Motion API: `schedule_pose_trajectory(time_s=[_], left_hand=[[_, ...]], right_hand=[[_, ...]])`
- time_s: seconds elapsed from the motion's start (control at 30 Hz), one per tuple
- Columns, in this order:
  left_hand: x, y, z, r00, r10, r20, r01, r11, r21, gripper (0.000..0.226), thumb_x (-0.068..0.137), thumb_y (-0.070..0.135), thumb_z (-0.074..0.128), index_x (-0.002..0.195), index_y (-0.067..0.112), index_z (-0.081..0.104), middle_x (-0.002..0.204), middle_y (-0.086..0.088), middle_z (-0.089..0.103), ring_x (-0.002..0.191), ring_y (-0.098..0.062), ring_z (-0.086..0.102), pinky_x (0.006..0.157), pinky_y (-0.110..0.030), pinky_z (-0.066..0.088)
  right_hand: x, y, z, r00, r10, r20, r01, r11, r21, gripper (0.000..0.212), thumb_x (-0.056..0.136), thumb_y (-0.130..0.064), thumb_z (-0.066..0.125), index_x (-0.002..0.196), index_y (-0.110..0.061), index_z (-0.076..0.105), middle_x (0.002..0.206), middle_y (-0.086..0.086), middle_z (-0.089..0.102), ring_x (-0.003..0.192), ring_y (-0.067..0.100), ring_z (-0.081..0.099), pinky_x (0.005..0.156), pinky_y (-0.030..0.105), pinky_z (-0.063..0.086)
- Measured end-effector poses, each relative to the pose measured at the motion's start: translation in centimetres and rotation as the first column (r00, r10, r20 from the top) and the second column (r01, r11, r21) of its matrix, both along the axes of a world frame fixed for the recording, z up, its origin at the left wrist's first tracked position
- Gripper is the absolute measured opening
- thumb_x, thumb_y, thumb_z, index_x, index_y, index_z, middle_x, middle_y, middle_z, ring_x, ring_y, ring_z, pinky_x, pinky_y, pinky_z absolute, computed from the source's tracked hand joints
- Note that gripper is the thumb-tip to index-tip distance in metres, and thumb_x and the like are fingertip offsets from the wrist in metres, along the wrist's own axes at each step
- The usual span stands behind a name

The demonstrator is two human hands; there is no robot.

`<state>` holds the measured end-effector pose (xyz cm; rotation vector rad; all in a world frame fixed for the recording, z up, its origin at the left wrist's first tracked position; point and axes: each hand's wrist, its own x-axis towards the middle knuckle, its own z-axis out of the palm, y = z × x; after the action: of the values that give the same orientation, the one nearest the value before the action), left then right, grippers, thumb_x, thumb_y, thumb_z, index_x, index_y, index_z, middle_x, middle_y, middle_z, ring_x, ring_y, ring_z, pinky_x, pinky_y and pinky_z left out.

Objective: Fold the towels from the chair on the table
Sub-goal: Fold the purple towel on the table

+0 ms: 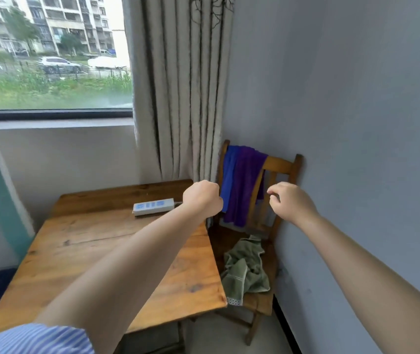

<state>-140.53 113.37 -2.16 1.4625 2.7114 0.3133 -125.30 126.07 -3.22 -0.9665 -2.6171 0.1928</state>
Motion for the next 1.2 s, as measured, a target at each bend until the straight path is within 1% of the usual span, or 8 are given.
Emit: schedule_pose_trajectory(time_s=[0.23, 0.33, 0.47, 0.6, 0.77, 0.9, 1.1, 1.2], left_hand=[[-6.5, 12.5, -1.7, 0.997, -0.074, -0.012, 0.074, 0.997, -0.024, 0.022, 0.092, 0.013, 0.040, 0.094, 0.007, 0.060, 0.086, -0.004, 0.049, 0.078, -0.020, 0.049, 0.061, -0.029, 0.040], [-9.7, 18.1, -2.1, 0.995, -0.103, -0.006, 0.102, 0.994, -0.040, 0.019, 0.092, 0.013, 0.038, 0.085, 0.008, 0.055, 0.085, -0.004, 0.048, 0.078, -0.020, 0.048, 0.060, -0.029, 0.038], [-13.1, 24.7, -2.9, 0.994, -0.085, 0.075, 0.088, 0.995, -0.038, 0.026, 0.092, 0.013, 0.036, 0.067, 0.010, 0.040, 0.066, 0.002, 0.038, 0.065, -0.015, 0.043, 0.046, -0.024, 0.026], [-15.4, 30.8, -4.3, 0.981, -0.034, 0.191, 0.047, 0.997, -0.064, 0.028, 0.095, 0.017, 0.035, 0.069, 0.011, 0.043, 0.064, 0.004, 0.037, 0.062, -0.013, 0.042, 0.048, -0.024, 0.030], [-17.0, 36.2, -6.4, 0.968, -0.005, 0.252, 0.032, 0.994, -0.103, 0.031, 0.097, 0.025, 0.036, 0.105, 0.001, 0.055, 0.082, -0.002, 0.049, 0.085, -0.021, 0.051, 0.054, -0.022, 0.035], [-18.2, 40.5, -7.4, 0.965, 0.055, 0.258, -0.032, 0.995, -0.091, 0.034, 0.098, 0.028, 0.036, 0.117, 0.002, 0.050, 0.117, -0.012, 0.056, 0.107, -0.025, 0.055, 0.077, -0.030, 0.044], [-19.4, 43.8, -9.3, 0.979, 0.095, 0.182, -0.090, 0.995, -0.038, 0.031, 0.098, 0.025, 0.038, 0.107, 0.001, 0.054, 0.114, -0.014, 0.059, 0.106, -0.027, 0.055, 0.069, -0.029, 0.036], [-19.9, 44.4, -10.0, 0.982, 0.082, 0.173, -0.083, 0.997, -0.004, 0.028, 0.097, 0.024, 0.040, 0.090, 0.003, 0.058, 0.095, -0.010, 0.063, 0.097, -0.026, 0.057, 0.062, -0.027, 0.032]], right_hand=[[-5.9, 11.3, -3.1, 0.990, -0.125, -0.060, 0.118, 0.986, -0.119, 0.031, 0.092, -0.011, 0.043, 0.118, -0.007, 0.058, 0.123, 0.011, 0.059, 0.111, 0.027, 0.055, 0.086, 0.028, 0.045], [-9.1, 16.4, -3.6, 0.981, -0.180, -0.070, 0.167, 0.972, -0.162, 0.031, 0.091, -0.010, 0.042, 0.116, -0.006, 0.060, 0.122, 0.011, 0.060, 0.108, 0.026, 0.056, 0.083, 0.027, 0.045], [-11.7, 22.5, -4.0, 0.966, -0.248, -0.078, 0.229, 0.955, -0.191, 0.028, 0.092, -0.013, 0.044, 0.113, -0.007, 0.062, 0.118, 0.010, 0.063, 0.107, 0.025, 0.058, 0.075, 0.021, 0.039], [-14.0, 28.1, -4.8, 0.957, -0.281, -0.069, 0.258, 0.936, -0.240, 0.029, 0.091, -0.014, 0.048, 0.116, -0.007, 0.060, 0.118, 0.011, 0.063, 0.108, 0.025, 0.059, 0.082, 0.026, 0.046], [-17.2, 34.3, -6.7, 0.971, -0.238, 0.009, 0.234, 0.946, -0.226, 0.027, 0.091, -0.014, 0.047, 0.112, -0.003, 0.061, 0.107, 0.017, 0.065, 0.101, 0.031, 0.060, 0.075, 0.032, 0.046], [-19.5, 38.7, -8.5, 0.985, -0.135, 0.104, 0.154, 0.967, -0.203, 0.032, 0.090, -0.018, 0.050, 0.119, -0.009, 0.058, 0.114, 0.015, 0.060, 0.107, 0.029, 0.055, 0.085, 0.033, 0.047], [-20.9, 40.8, -10.9, 0.998, -0.055, 0.036, 0.059, 0.992, -0.115, 0.021, 0.089, -0.011, 0.052, 0.098, -0.001, 0.068, 0.095, 0.016, 0.059, 0.095, 0.030, 0.053, 0.071, 0.029, 0.034], [-20.6, 41.3, -11.6, 1.000, 0.015, -0.008, -0.015, 0.999, -0.050, 0.018, 0.086, -0.007, 0.054, 0.085, 0.001, 0.070, 0.084, 0.017, 0.061, 0.086, 0.033, 0.055, 0.069, 0.031, 0.033]])
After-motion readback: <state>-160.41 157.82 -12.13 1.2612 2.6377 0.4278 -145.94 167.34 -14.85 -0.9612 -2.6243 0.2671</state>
